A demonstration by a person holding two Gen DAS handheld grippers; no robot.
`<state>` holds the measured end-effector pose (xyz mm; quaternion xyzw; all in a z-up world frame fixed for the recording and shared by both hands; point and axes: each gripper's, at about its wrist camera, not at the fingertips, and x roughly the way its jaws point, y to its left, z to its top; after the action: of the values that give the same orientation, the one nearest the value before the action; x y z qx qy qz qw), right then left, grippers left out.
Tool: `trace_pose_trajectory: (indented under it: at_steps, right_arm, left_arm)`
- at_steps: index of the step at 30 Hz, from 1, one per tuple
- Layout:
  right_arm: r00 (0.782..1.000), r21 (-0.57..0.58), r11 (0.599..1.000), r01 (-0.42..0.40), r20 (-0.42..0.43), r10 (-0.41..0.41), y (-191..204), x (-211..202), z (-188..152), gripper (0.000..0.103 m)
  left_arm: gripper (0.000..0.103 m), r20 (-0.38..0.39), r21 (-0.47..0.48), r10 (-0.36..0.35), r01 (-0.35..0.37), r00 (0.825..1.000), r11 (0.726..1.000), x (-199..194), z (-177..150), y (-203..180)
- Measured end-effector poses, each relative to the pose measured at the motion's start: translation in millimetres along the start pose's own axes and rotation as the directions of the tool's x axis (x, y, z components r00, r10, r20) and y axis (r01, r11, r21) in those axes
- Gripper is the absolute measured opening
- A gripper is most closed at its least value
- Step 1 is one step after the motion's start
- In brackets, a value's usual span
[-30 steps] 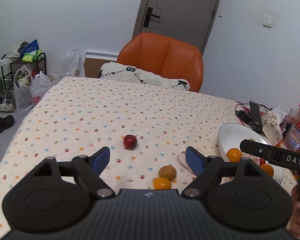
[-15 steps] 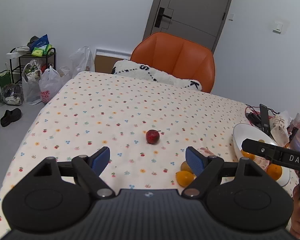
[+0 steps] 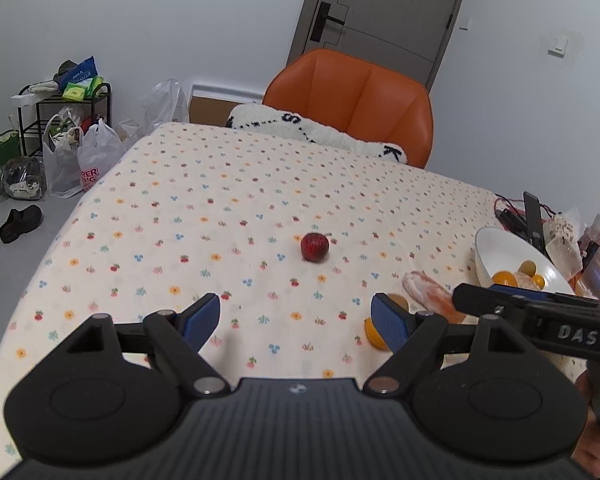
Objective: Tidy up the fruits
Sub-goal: 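Move the left tool to a small mandarin while the right tool approaches a pomelo segment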
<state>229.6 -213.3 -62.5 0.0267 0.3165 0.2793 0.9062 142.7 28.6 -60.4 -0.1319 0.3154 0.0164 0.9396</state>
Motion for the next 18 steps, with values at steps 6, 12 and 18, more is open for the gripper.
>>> trace_pose_trajectory:
  at_steps: [6,12,18]
  right_arm:
    - [0.999,-0.018,0.999,0.033,-0.024,-0.033,-3,15,-4,0.060]
    - [0.998,-0.055,0.997,0.059,-0.019,-0.060,-3,26,-4,0.059]
    - [0.996,-0.125,0.988,0.086,-0.019,-0.089,2,39,1,0.051]
  left_arm:
    - [0.081,-0.016,0.008,-0.009,0.009,1.000,1.000,4,-5,-2]
    - [0.081,-0.017,0.005,-0.002,0.002,1.000,1.000,8,-4,1]
    - [0.081,-0.011,0.011,-0.004,0.004,1.000,1.000,11,-3,1]
